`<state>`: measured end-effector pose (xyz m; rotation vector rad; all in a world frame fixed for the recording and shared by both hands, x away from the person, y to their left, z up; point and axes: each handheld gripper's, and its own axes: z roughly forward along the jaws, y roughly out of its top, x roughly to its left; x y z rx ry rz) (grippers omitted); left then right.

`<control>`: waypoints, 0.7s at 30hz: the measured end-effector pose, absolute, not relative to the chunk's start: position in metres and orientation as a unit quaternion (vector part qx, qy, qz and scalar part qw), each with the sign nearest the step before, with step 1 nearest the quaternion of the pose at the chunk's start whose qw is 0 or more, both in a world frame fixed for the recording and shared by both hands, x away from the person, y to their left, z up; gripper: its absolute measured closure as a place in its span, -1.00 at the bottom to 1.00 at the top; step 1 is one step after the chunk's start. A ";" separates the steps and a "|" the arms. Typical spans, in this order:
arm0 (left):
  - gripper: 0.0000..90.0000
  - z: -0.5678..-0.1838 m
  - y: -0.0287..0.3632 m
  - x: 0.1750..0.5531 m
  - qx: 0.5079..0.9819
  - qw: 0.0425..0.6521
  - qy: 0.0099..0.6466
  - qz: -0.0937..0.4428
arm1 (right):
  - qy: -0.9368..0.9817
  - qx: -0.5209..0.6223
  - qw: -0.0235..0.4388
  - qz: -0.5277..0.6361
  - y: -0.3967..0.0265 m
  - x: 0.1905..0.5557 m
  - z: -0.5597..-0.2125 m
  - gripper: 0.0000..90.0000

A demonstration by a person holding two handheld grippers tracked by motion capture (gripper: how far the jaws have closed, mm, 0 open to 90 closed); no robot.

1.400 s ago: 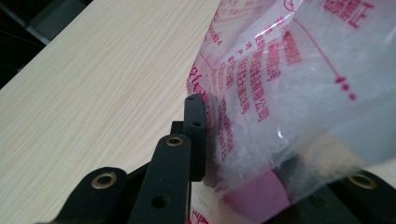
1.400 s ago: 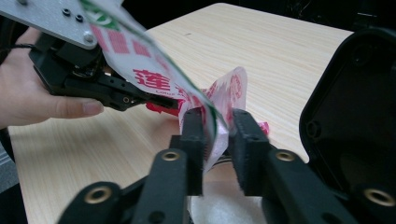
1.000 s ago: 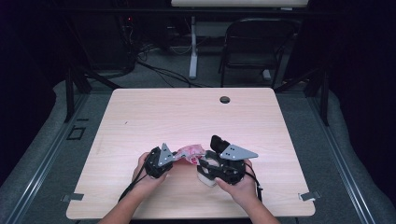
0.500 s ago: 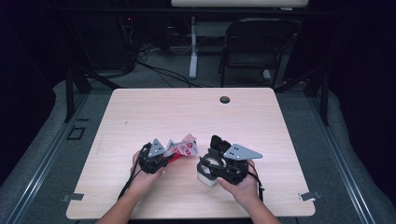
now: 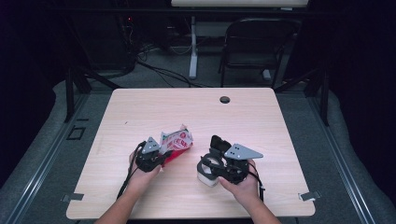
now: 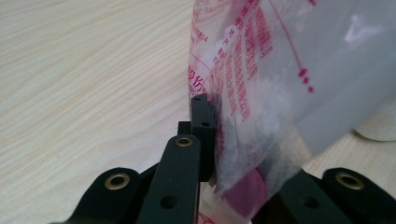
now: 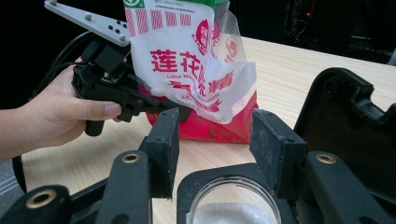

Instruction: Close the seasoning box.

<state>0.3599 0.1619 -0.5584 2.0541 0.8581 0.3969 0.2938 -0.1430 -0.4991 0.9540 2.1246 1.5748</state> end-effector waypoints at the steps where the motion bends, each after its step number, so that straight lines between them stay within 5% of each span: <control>1: 0.95 -0.558 0.163 0.360 0.820 0.428 0.346 0.158 | 0.746 0.335 0.165 0.551 -0.143 0.294 -0.499 0.17; 21: 0.96 -0.550 0.199 0.369 0.784 0.437 0.400 0.185 | 0.745 0.343 0.167 0.547 -0.147 0.296 -0.501 0.18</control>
